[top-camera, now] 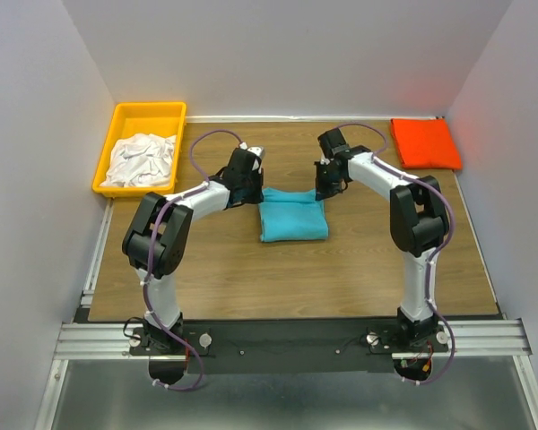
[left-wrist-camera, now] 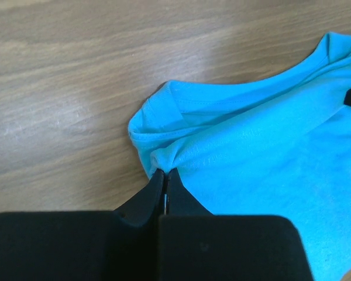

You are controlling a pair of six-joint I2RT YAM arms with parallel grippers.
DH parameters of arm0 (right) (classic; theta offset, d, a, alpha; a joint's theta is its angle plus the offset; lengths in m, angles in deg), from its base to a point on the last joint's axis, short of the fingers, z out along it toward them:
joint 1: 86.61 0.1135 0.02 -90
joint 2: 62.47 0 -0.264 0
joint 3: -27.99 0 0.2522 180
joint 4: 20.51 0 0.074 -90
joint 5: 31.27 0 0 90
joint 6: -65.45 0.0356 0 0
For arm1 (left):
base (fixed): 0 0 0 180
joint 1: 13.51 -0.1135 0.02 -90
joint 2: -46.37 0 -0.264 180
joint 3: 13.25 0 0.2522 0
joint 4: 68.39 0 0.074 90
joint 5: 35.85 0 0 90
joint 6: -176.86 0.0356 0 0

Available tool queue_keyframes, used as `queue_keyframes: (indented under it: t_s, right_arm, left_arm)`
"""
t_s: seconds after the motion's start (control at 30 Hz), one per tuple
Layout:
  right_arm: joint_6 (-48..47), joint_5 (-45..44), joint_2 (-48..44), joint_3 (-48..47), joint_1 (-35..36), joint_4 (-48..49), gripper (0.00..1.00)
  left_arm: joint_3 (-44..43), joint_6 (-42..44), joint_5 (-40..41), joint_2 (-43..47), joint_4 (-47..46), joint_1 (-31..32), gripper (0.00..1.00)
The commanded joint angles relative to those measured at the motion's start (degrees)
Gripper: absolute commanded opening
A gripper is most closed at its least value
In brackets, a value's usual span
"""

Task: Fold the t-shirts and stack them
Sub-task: Fold the tshirt

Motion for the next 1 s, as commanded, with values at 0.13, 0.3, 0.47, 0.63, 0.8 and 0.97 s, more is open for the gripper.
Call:
queue_keyframes:
  t_s: [0.13, 0.3, 0.47, 0.63, 0.8, 0.97]
  right_arm:
    - [3.4, -9.2, -7.4, 3.2, -0.7, 4.3, 0.04]
    - [3.9, -10.2, -5.9, 5.0, -0.8, 5.0, 0.08]
    - [5.2, -10.8, -4.6, 7.4, -0.8, 5.8, 0.09]
    - [7.4, -13.9, -6.4, 8.9, -0.8, 6.1, 0.09]
    - [8.0, -15.4, -10.0, 9.8, -0.8, 6.1, 0.20]
    - [7.8, -13.0, -13.4, 10.9, -0.8, 6.2, 0.41]
  left_arm:
    - [0.0, 3.3, 2.1, 4.2, -5.2, -0.6, 0.00]
    - [-0.3, 2.2, 0.8, 0.9, -5.9, -0.6, 0.00]
    - [-1.1, 2.0, 1.0, -2.0, -6.1, -0.7, 0.06]
    - [-2.3, 3.0, 1.8, -2.1, -6.2, -0.5, 0.13]
    - [-1.5, 3.8, 2.0, 1.3, -8.4, 0.1, 0.26]
    - [0.0, 3.6, 0.9, 5.2, -8.7, 0.1, 0.56]
